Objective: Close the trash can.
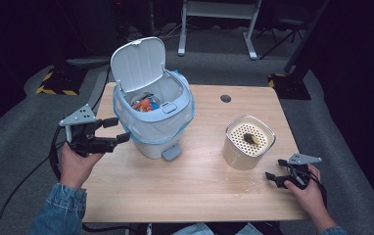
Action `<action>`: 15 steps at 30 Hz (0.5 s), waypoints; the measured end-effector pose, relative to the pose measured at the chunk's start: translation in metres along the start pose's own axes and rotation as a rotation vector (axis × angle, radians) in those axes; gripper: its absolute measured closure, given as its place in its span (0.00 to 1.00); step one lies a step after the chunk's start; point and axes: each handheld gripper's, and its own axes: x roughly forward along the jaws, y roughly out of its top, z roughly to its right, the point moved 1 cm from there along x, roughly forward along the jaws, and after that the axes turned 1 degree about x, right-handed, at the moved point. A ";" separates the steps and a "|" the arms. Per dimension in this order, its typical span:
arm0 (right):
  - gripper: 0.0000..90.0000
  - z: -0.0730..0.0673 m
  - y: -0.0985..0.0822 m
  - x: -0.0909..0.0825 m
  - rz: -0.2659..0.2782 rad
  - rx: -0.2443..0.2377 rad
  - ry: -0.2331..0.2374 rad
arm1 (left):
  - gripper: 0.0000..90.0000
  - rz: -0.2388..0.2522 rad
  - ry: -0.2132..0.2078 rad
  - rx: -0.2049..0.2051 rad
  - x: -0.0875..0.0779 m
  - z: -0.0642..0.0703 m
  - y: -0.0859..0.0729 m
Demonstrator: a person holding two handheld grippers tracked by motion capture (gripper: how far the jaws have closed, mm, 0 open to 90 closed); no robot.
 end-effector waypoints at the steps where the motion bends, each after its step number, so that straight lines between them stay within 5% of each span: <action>1: 0.17 0.000 0.000 0.000 0.000 0.000 0.000 | 0.33 0.008 0.003 0.001 -0.001 -0.003 0.005; 15: 0.17 0.000 0.000 0.000 0.000 0.000 0.000 | 0.36 0.093 0.083 -0.006 -0.006 -0.028 0.051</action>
